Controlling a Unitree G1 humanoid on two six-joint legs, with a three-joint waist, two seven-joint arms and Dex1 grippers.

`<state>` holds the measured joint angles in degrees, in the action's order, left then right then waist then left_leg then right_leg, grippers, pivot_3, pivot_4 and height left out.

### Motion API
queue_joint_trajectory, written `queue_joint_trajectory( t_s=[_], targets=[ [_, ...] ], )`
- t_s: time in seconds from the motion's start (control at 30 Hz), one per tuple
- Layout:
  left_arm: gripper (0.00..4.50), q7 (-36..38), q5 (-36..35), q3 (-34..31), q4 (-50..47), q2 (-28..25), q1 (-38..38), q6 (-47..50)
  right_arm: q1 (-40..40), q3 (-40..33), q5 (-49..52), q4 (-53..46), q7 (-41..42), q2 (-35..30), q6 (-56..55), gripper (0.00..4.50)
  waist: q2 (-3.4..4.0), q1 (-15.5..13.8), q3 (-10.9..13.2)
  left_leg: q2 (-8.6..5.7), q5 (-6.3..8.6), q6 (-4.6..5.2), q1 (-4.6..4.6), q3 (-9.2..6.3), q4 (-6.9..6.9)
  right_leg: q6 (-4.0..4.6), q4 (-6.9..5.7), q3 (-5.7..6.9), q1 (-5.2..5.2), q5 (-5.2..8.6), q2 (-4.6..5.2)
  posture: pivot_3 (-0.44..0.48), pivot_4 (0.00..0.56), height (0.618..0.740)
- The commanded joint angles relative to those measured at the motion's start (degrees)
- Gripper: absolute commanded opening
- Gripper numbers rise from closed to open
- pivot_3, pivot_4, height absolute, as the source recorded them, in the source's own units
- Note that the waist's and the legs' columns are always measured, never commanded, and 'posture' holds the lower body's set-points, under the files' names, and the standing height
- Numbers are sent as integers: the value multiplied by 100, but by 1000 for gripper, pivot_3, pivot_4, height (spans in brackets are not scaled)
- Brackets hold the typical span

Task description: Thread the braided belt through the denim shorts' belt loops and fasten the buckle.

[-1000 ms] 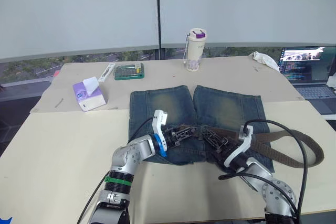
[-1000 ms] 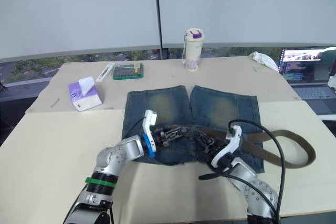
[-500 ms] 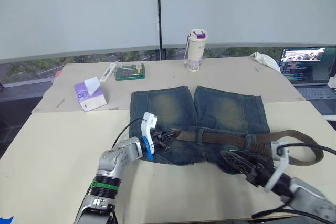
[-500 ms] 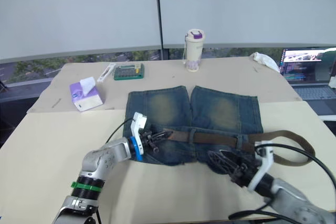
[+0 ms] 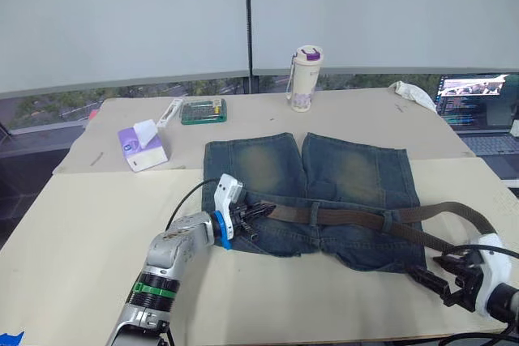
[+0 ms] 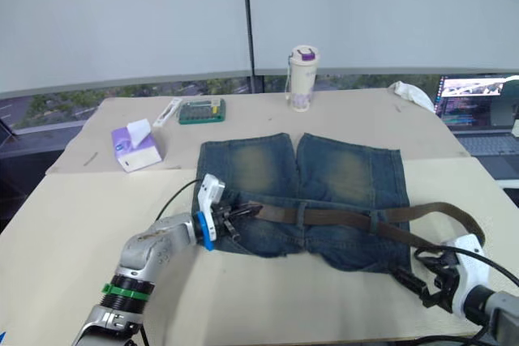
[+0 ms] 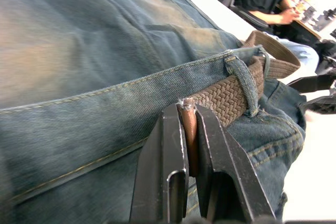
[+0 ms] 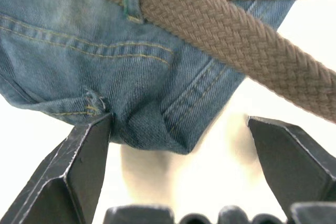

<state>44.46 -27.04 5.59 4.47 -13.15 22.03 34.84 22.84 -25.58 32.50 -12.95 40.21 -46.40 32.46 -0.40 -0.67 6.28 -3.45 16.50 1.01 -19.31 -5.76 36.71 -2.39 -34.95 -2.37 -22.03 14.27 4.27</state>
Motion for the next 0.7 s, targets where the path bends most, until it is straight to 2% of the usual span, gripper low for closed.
queue_joint_trajectory(
  t_s=[0.03,0.13,0.17,0.3,0.47,0.6,0.7],
  targets=[
    [0,31,44,50,-100,46,30,-152,-126,122,-373,125,-256,66,17,4483,-16,0,1,1,0,0,1,0,0,0,0,1,1,0,-1,0,150,740],
    [0,15,36,83,-144,120,-8,-171,-393,-43,-26,165,-413,393,363,4483,-33,-5,-1,0,-1,-1,4,-1,4,0,0,2,1,0,0,0,150,740],
    [0,23,62,124,-158,128,-26,-185,-450,-99,167,134,-361,486,504,4241,-36,-4,-2,-1,-1,-1,3,-2,4,1,0,1,1,-1,2,0,150,740],
    [0,42,90,178,-149,153,-60,-225,-605,-252,739,-71,-265,665,1065,3069,-36,-5,-2,0,0,0,2,-2,4,1,0,0,-1,-1,3,0,150,740],
    [0,39,139,196,-53,192,-9,-309,-676,33,420,14,-175,563,1011,1322,-33,-10,-3,2,0,0,1,-3,3,1,0,1,-3,-1,3,0,150,740],
    [0,3,202,209,58,285,61,-417,-1060,62,82,301,-469,679,681,22,-35,3,-3,3,0,0,3,-3,3,1,-1,1,-2,-1,1,0,150,740],
    [0,-24,281,209,238,411,176,-538,-1407,18,-91,598,-721,816,541,22,-36,0,-3,-1,0,0,5,2,4,2,-3,-2,-1,-1,1,0,150,740]
  ],
)
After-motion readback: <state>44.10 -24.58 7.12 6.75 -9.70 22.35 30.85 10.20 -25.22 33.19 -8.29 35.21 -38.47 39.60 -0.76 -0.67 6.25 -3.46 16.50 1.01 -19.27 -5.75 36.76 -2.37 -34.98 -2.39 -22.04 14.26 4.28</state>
